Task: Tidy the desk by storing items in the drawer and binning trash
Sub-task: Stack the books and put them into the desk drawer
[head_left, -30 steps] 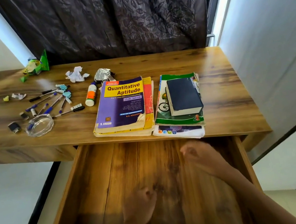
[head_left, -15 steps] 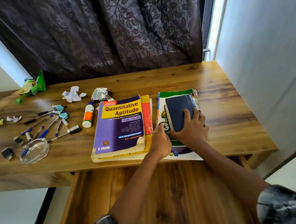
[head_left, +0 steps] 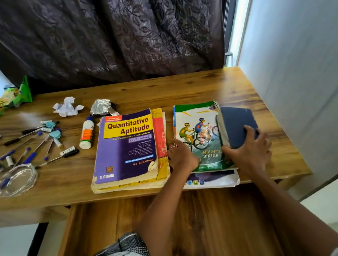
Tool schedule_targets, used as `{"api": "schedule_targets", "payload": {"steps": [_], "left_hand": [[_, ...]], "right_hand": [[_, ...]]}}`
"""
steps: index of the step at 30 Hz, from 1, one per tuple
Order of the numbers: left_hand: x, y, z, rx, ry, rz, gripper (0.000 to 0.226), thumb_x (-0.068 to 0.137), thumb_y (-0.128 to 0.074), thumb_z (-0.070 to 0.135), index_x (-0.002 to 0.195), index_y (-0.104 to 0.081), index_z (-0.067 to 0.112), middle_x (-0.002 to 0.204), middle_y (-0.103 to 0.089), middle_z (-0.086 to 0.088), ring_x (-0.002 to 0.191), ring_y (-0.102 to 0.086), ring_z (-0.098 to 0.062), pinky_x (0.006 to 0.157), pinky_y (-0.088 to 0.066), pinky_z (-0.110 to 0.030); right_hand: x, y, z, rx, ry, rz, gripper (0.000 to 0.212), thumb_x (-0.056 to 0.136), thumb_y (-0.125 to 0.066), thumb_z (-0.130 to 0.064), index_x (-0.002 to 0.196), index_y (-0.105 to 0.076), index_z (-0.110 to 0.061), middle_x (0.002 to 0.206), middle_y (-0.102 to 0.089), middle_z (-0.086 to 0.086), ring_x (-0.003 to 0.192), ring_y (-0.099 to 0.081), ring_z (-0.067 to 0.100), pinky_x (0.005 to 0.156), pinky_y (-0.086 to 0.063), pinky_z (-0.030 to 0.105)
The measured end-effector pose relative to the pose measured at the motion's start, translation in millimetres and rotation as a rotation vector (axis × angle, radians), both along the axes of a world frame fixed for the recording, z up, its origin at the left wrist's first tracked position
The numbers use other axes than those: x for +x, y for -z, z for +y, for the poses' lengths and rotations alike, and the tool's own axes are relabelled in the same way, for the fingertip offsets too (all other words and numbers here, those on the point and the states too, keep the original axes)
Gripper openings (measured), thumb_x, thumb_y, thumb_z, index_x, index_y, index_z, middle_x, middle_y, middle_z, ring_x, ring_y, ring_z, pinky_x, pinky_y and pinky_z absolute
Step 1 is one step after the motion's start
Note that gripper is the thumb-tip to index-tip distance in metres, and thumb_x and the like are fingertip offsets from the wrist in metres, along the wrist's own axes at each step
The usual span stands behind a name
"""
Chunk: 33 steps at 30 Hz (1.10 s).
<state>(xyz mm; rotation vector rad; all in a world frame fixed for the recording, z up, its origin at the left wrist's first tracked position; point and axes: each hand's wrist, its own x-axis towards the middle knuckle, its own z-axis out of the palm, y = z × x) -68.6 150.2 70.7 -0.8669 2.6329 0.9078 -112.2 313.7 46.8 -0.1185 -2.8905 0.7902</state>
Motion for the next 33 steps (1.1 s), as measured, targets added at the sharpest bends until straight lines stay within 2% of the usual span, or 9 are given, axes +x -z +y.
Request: {"api": "schedule_targets", "payload": {"steps": [6,10,14,20,22,25,28,30,33], "left_hand": [[-6,-3,5,0.028,-0.143,-0.007,0.108,0.071,-0.081,0.031,0.147,-0.009,0.003,0.149,-0.025,-0.019,0.138,-0.024,-0.034,0.102,-0.037,-0.044],[-10,-2,7,0.032,-0.215,-0.032,0.090,0.067,-0.084,0.033,0.137,-0.036,0.003,0.141,-0.040,-0.016,0.129,-0.038,-0.032,0.093,-0.045,-0.038],[-15,-10,9,0.453,-0.424,0.065,0.056,0.071,-0.081,0.009,0.119,-0.054,-0.004,0.121,-0.061,-0.015,0.105,-0.061,-0.027,0.071,-0.049,-0.027],[-17,-39,20,0.703,-0.484,0.280,0.047,0.082,-0.070,0.003,0.123,-0.048,0.002,0.125,-0.058,-0.012,0.109,-0.059,-0.028,0.076,-0.048,-0.029],[-15,-49,22,0.662,-0.447,0.377,0.050,0.083,-0.069,0.007,0.126,-0.044,0.007,0.124,-0.058,-0.009,0.108,-0.059,-0.026,0.075,-0.047,-0.028],[-5,-67,16,0.572,-0.351,0.508,0.049,0.081,-0.071,0.015,0.124,-0.047,0.011,0.117,-0.062,-0.005,0.092,-0.062,-0.019,0.067,-0.047,-0.025],[10,-90,7,0.635,-0.214,0.627,0.040,0.082,-0.070,0.014,0.115,-0.049,0.012,0.108,-0.064,-0.003,0.081,-0.061,-0.012,0.060,-0.046,-0.021],[22,-103,1,0.711,-0.108,0.687,0.036,0.082,-0.070,0.012,0.111,-0.048,0.013,0.105,-0.065,-0.002,0.088,-0.063,-0.014,0.068,-0.050,-0.021],[44,-111,-5,0.798,0.001,0.701,0.039,0.083,-0.069,0.012,0.114,-0.046,0.014,0.108,-0.064,-0.003,0.094,-0.064,-0.012,0.074,-0.054,-0.021]], "right_hand": [[-3,0,41,0.135,0.006,-0.058,0.085,0.067,-0.069,-0.055,0.136,-0.027,-0.027,0.147,-0.023,0.009,0.130,-0.027,0.037,0.099,-0.031,0.056],[3,3,56,0.179,0.011,-0.071,0.087,0.070,-0.068,-0.054,0.140,-0.025,-0.028,0.150,-0.020,0.009,0.132,-0.023,0.035,0.099,-0.032,0.055],[4,0,58,0.158,-0.038,-0.097,0.086,0.075,-0.066,-0.052,0.144,-0.023,-0.023,0.151,-0.017,0.011,0.134,-0.018,0.036,0.102,-0.032,0.053],[-2,-6,66,0.139,-0.103,-0.172,0.088,0.075,-0.067,-0.050,0.144,-0.020,-0.024,0.152,-0.014,0.011,0.140,-0.010,0.035,0.111,-0.020,0.053],[0,-12,60,0.032,-0.069,-0.066,0.079,0.078,-0.068,-0.042,0.141,-0.026,-0.019,0.150,-0.022,0.013,0.141,-0.013,0.033,0.112,-0.017,0.053],[5,-28,39,-0.259,-0.062,0.138,0.061,0.086,-0.063,-0.029,0.137,-0.037,-0.011,0.141,-0.039,0.014,0.132,-0.034,0.028,0.109,-0.029,0.047],[7,-49,16,-0.748,-0.175,-0.061,0.057,0.091,-0.058,-0.029,0.139,-0.034,-0.011,0.136,-0.044,0.007,0.123,-0.044,0.020,0.099,-0.040,0.036],[4,-62,6,-1.128,-0.221,-0.297,0.053,0.090,-0.058,-0.032,0.136,-0.041,-0.012,0.129,-0.055,0.005,0.117,-0.054,0.021,0.094,-0.045,0.037],[5,-75,4,-1.366,-0.276,-0.388,0.046,0.082,-0.064,-0.031,0.122,-0.055,-0.011,0.116,-0.067,0.008,0.111,-0.062,0.028,0.093,-0.049,0.045]]}}
